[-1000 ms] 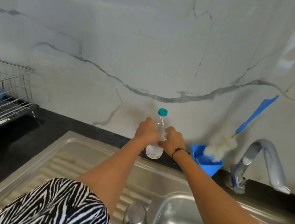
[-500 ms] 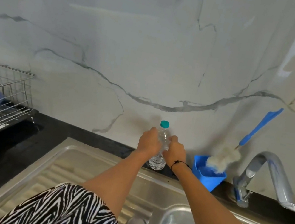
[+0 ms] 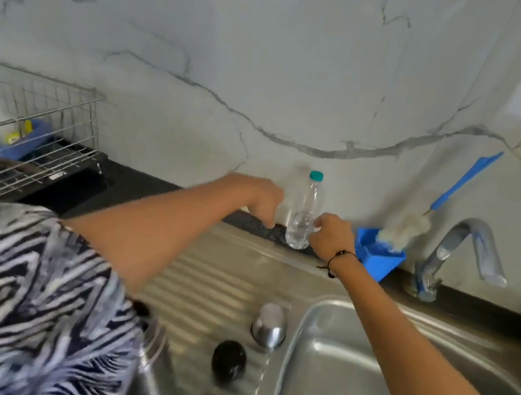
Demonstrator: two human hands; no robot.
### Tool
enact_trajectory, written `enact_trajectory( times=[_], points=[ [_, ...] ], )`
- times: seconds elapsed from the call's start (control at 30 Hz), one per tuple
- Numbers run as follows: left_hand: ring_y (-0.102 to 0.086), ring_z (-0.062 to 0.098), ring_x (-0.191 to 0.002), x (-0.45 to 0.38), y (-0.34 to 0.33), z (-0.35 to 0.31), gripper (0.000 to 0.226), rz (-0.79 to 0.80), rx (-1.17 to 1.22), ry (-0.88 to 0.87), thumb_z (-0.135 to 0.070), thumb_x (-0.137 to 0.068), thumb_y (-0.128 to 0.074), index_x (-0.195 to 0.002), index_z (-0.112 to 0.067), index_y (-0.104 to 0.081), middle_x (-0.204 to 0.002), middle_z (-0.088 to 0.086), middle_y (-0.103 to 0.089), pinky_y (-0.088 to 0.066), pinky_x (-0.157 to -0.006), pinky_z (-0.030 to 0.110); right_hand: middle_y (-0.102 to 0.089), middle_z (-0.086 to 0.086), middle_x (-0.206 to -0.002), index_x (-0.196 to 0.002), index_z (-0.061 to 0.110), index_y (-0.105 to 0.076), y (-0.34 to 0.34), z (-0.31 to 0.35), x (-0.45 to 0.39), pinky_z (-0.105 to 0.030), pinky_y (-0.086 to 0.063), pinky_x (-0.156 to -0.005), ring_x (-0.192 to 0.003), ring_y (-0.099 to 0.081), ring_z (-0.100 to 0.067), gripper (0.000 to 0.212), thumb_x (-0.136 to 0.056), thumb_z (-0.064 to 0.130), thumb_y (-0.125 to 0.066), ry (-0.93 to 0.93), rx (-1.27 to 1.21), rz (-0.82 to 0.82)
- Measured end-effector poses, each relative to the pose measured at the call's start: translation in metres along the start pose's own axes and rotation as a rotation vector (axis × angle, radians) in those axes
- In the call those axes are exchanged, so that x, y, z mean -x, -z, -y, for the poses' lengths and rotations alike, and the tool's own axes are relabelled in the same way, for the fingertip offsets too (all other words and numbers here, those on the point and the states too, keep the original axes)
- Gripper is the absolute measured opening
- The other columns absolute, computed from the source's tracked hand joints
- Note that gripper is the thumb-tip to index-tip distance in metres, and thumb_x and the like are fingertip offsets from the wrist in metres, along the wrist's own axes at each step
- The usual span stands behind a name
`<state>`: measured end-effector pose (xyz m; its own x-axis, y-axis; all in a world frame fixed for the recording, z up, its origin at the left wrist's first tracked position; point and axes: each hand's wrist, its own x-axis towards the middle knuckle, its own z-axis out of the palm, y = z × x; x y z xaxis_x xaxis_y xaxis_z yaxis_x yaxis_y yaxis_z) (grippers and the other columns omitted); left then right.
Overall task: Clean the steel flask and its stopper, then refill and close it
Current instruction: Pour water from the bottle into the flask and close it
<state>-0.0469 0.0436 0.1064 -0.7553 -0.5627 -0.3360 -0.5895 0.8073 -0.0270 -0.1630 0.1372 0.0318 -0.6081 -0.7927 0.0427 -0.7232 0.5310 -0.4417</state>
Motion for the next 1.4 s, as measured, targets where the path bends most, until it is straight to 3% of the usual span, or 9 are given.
enact_trajectory(
  times=[0.17, 0.4, 0.57, 0.77, 0.87, 0.93, 1.1, 1.2, 1.4],
  points=[
    [-0.043, 0.025, -0.130, 0.084, -0.018, 0.035, 0.060, 0.032, 0.081, -0.043, -0.028, -0.095, -0.057, -0.147, -0.011, -0.032, -0.147, 0.011, -0.041, -0.035, -0.106, 0.031, -0.065, -0.014, -0.102, -0.101, 0.004, -0.067, -0.013, 0.030, 0.074, -0.027, -0.044, -0.074, -0.098, -0.060, -0.031, 0.023, -0.086, 0.010, -0.050, 0.157, 0.091, 0.193],
    [-0.048, 0.020, -0.127, 0.176, -0.090, 0.099, 0.057, -0.022, 0.408, 0.102, -0.005, -0.093, -0.056, -0.146, -0.014, -0.035, -0.141, 0.008, -0.048, -0.035, -0.099, 0.023, -0.053, -0.011, -0.129, -0.134, 0.017, -0.041, -0.071, 0.046, 0.157, -0.036, -0.043, -0.095, -0.116, -0.050, -0.030, 0.048, -0.089, 0.023, -0.055, 0.352, 0.282, 0.474],
    [-0.059, 0.014, -0.112, 0.202, -0.152, 0.107, 0.055, -0.094, 0.676, 0.087, 0.001, -0.089, -0.057, -0.136, -0.025, -0.046, -0.129, 0.001, -0.058, -0.047, -0.100, 0.037, -0.042, -0.017, -0.129, -0.140, 0.023, -0.032, -0.113, 0.045, 0.183, -0.041, -0.046, -0.088, -0.112, -0.049, -0.037, 0.049, -0.094, 0.016, -0.045, 0.283, 0.480, 0.383],
    [-0.050, 0.001, -0.119, 0.235, -0.187, 0.065, 0.061, -0.382, 1.129, 0.042, 0.011, -0.087, -0.048, -0.125, -0.038, -0.047, -0.126, -0.014, -0.056, -0.037, -0.106, 0.027, -0.047, -0.016, -0.120, -0.128, 0.021, -0.046, -0.106, 0.047, 0.186, -0.041, -0.050, -0.085, -0.103, -0.055, -0.035, 0.043, -0.087, 0.009, -0.052, 0.240, 0.287, 0.315],
    [-0.044, -0.002, -0.126, 0.242, -0.193, 0.049, 0.067, -0.438, 1.282, -0.026, 0.001, -0.084, -0.057, -0.124, -0.051, -0.042, -0.131, -0.020, -0.052, -0.035, -0.108, 0.035, -0.053, -0.014, -0.117, -0.128, 0.024, -0.049, -0.069, 0.060, 0.181, -0.037, -0.045, -0.087, -0.104, -0.055, -0.034, 0.044, -0.085, 0.016, -0.056, 0.239, 0.173, 0.216],
    [-0.047, -0.011, -0.115, 0.244, -0.190, 0.040, 0.069, -0.411, 1.330, -0.087, -0.005, -0.084, -0.063, -0.123, -0.054, -0.035, -0.125, -0.025, -0.051, -0.038, -0.096, 0.021, -0.057, -0.012, -0.117, -0.129, 0.027, -0.049, -0.037, 0.074, 0.180, -0.039, -0.046, -0.090, -0.106, -0.055, -0.032, 0.048, -0.083, 0.020, -0.060, 0.256, 0.118, 0.132],
    [-0.059, -0.005, -0.103, 0.231, -0.187, 0.029, 0.073, -0.539, 1.397, -0.038, -0.040, -0.068, -0.077, -0.132, -0.039, -0.041, -0.115, -0.018, -0.061, -0.046, -0.093, 0.024, -0.058, -0.008, -0.112, -0.127, 0.028, -0.051, 0.038, 0.116, 0.194, -0.030, -0.046, -0.083, -0.099, -0.055, -0.024, 0.050, -0.080, 0.021, -0.066, 0.428, -0.043, -0.050],
    [-0.062, -0.001, -0.095, 0.226, -0.191, 0.026, 0.047, -0.604, 1.398, -0.034, -0.026, -0.076, -0.079, -0.113, -0.038, -0.051, -0.105, -0.011, -0.066, -0.048, -0.086, 0.025, -0.058, -0.002, -0.114, -0.123, 0.033, -0.054, 0.057, 0.139, 0.208, -0.030, -0.046, -0.088, -0.101, -0.053, -0.019, 0.051, -0.077, 0.018, -0.069, 0.529, -0.122, 0.045],
    [-0.065, 0.001, -0.092, 0.223, -0.193, 0.027, 0.045, -0.646, 1.433, -0.090, -0.016, -0.078, -0.076, -0.109, -0.037, -0.050, -0.100, -0.008, -0.068, -0.049, -0.079, 0.020, -0.051, 0.009, -0.106, -0.126, 0.035, -0.053, 0.044, 0.160, 0.220, -0.019, -0.040, -0.078, -0.096, -0.048, -0.010, 0.055, -0.080, 0.008, -0.063, 0.666, 0.065, 0.255]
  ],
)
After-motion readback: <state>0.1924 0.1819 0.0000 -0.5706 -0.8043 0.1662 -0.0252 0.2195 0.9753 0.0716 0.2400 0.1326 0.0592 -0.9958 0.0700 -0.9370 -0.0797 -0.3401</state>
